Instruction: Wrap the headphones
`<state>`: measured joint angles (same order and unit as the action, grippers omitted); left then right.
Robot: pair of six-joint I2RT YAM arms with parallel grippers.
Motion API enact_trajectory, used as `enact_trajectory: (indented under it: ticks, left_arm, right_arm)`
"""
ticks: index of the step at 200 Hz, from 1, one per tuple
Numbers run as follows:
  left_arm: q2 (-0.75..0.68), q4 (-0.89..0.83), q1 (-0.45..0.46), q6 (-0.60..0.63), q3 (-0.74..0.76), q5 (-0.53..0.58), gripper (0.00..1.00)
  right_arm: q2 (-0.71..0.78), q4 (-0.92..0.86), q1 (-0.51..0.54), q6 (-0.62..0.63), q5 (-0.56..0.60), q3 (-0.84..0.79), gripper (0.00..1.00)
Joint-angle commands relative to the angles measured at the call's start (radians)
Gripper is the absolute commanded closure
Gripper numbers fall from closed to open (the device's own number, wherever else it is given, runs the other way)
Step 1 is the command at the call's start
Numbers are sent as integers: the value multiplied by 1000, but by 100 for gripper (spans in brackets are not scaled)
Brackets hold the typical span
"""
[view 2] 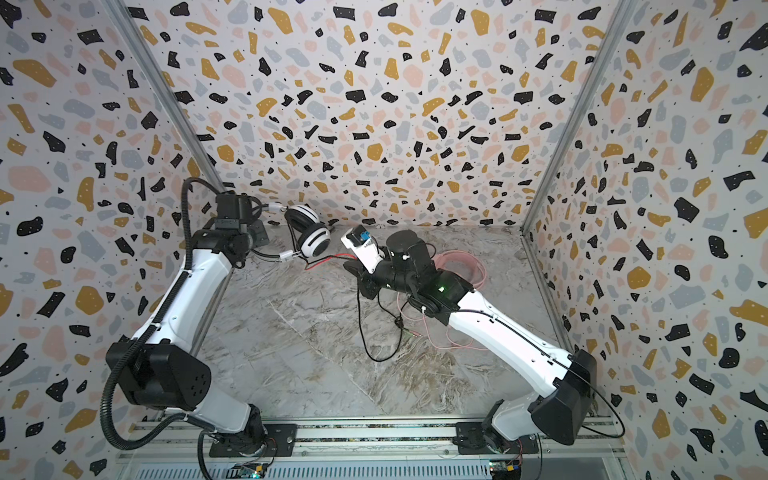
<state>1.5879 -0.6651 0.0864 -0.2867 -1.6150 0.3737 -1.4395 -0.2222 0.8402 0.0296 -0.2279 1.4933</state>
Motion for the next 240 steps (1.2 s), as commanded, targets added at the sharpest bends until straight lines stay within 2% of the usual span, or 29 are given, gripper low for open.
enact_trajectory:
  ticks: [1, 25, 64, 86, 98, 113, 140, 168, 183, 206, 240]
  left_arm:
    - [-24, -29, 54, 150, -32, -106, 100]
    - [-50, -61, 123, 239, 0, -168, 100]
    - [-175, -52, 174, 278, 111, -401, 100]
    - [-239, -53, 180, 287, 143, -603, 100]
    - [-233, -126, 191, 317, 109, -650, 100]
    - [-223, -209, 202, 347, 72, -685, 100]
    - [-258, -194, 205, 334, 76, -738, 100]
    - [-297, -105, 202, 280, 66, -741, 100]
    - [-302, -68, 201, 254, 44, -776, 100]
    - [-297, -57, 202, 232, -16, -831, 100]
    - [-275, -83, 200, 210, -122, -853, 100]
  right_arm:
    - [-31, -68, -17, 62, 109, 130, 100]
    - [-78, -87, -76, 61, 155, 226, 100]
    - [-241, -104, -246, -16, -8, 381, 100]
    - [-420, -273, -299, -19, -99, 608, 100]
    - [-500, -330, -308, -18, -119, 690, 100]
    - [-561, -348, -310, -30, -122, 717, 100]
    - [-603, -333, -310, -55, -156, 656, 100]
    - [-517, -180, -311, -100, -194, 384, 100]
    - [-474, -118, -310, -120, -254, 271, 96]
    - [-468, -60, -307, -164, -351, 193, 91]
    - [-473, 137, -288, -293, -480, 112, 75]
